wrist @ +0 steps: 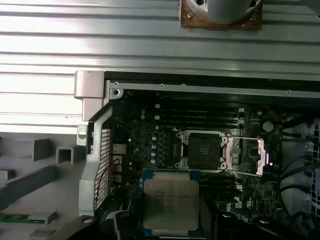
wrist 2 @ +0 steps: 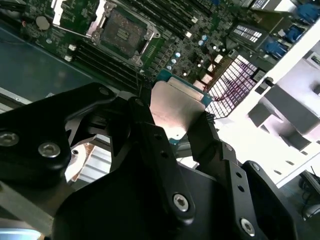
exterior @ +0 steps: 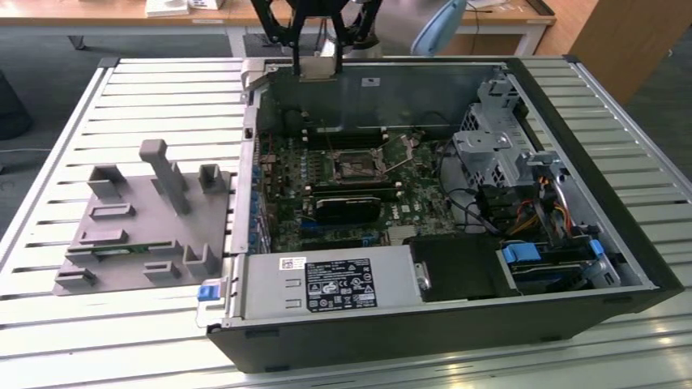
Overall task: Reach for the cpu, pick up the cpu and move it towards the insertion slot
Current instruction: 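Pick up the cpu and move it towards the insertion slot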
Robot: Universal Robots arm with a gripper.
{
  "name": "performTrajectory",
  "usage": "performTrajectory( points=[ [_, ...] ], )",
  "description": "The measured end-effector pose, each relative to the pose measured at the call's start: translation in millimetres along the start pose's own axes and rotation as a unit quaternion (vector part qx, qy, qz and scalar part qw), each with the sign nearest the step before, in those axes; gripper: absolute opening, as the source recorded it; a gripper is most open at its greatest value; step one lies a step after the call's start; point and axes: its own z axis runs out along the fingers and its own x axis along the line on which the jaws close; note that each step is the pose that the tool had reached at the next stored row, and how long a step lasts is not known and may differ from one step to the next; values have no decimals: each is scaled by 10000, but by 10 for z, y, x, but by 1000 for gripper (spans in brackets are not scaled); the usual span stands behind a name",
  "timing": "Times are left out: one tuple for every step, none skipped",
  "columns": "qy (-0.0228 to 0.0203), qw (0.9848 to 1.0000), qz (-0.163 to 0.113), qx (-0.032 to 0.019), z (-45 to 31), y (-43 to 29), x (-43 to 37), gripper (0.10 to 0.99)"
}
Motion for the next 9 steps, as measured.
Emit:
performTrajectory(
  points=[
    [0, 10000, 2, 0, 0, 0, -30, 541],
    [0, 10000, 6, 0, 0, 0, -61, 541],
    [0, 10000, 9, 0, 0, 0, -92, 541],
    [0, 10000, 11, 0, 0, 1, -122, 541],
    [0, 10000, 14, 0, 0, 1, -152, 541],
    [0, 10000, 17, 0, 0, 1, -184, 541],
    [0, 10000, 21, 0, 0, 1, -214, 541],
    [0, 10000, 23, 0, 0, 2, -244, 541],
    [0, 10000, 25, 0, 0, 2, -275, 541]
  ],
)
